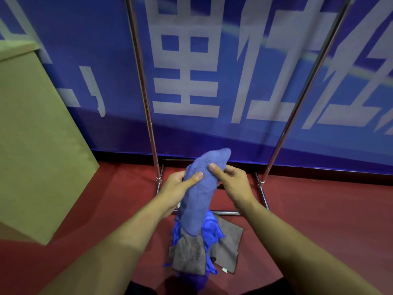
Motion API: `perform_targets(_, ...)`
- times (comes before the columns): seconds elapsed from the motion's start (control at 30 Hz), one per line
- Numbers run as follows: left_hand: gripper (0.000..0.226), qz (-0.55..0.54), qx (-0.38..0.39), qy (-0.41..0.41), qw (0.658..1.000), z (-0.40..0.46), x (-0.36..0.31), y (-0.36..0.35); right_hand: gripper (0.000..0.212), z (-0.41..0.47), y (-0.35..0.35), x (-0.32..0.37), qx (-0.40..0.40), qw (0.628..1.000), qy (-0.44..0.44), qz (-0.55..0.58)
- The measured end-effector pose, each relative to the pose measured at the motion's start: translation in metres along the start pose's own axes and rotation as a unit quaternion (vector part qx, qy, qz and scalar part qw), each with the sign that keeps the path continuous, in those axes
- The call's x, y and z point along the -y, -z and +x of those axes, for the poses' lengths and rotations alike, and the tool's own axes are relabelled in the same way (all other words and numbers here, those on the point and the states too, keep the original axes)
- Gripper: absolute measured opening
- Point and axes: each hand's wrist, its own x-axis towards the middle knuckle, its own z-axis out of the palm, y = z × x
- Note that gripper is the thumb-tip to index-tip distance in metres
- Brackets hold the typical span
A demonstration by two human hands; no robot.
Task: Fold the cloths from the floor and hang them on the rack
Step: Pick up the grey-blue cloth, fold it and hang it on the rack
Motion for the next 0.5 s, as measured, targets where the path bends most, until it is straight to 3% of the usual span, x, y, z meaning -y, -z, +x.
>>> perform_targets(0.2, 0.032, -0.153, -0.008, 0.063, 0.986, -0.004, -0.021, 0.006, 0.024, -0.003, 0.019, 0.012, -0.047, 0.987, 0.133, -0.081)
perform_targets(0.3, 0.037, -0.230, 0.015, 0.133, 0.964, -0.007, -0.029, 0.008, 0.025, -0.007, 0.018, 0.016, 0.031, 0.969, 0.200, -0.140)
perform_targets(0.37, 0.039, -0.280, 0.031, 0.134, 0.950, -0.006, -0.033, 0.009, 0.032, -0.009, 0.012, 0.016, 0.066, 0.947, 0.239, -0.203)
perform_targets(0.5, 0.040, -0.306, 0.061, 0.142, 0.939, -0.006, -0.033, 0.012, 0.012, -0.010, 0.000, 0.015, 0.029, 0.939, 0.279, -0.202)
